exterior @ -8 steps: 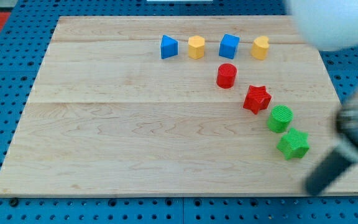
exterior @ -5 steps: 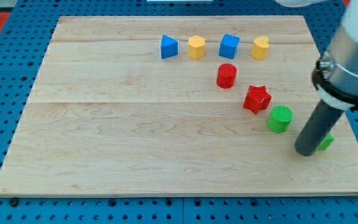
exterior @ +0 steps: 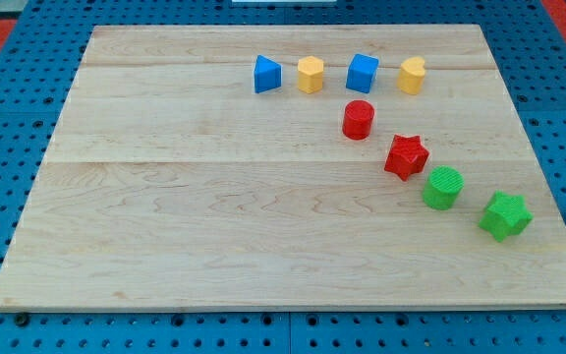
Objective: Group up the blue blocks and yellow hexagon at the left side of the board
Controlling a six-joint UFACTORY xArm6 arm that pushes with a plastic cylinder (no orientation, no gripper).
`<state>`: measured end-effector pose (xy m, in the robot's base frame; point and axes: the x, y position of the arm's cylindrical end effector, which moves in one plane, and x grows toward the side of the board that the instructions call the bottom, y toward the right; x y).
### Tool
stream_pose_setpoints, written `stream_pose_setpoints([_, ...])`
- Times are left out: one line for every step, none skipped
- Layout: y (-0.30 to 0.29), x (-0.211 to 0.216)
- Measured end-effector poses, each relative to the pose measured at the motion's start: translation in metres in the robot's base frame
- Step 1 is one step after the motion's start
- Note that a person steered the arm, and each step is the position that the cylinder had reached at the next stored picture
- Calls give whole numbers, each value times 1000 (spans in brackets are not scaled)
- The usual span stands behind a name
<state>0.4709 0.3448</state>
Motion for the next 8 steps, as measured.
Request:
stream_pose_setpoints([-8,-78])
stream_pose_setpoints([-50,-121])
stream_pose_setpoints([-129,-142])
stream_pose_setpoints([-147,-164])
stream_pose_setpoints([-183,-184])
stream_pose_setpoints([-293,-187])
stream_pose_setpoints([-390,-187])
stream_pose_setpoints([-403,-197])
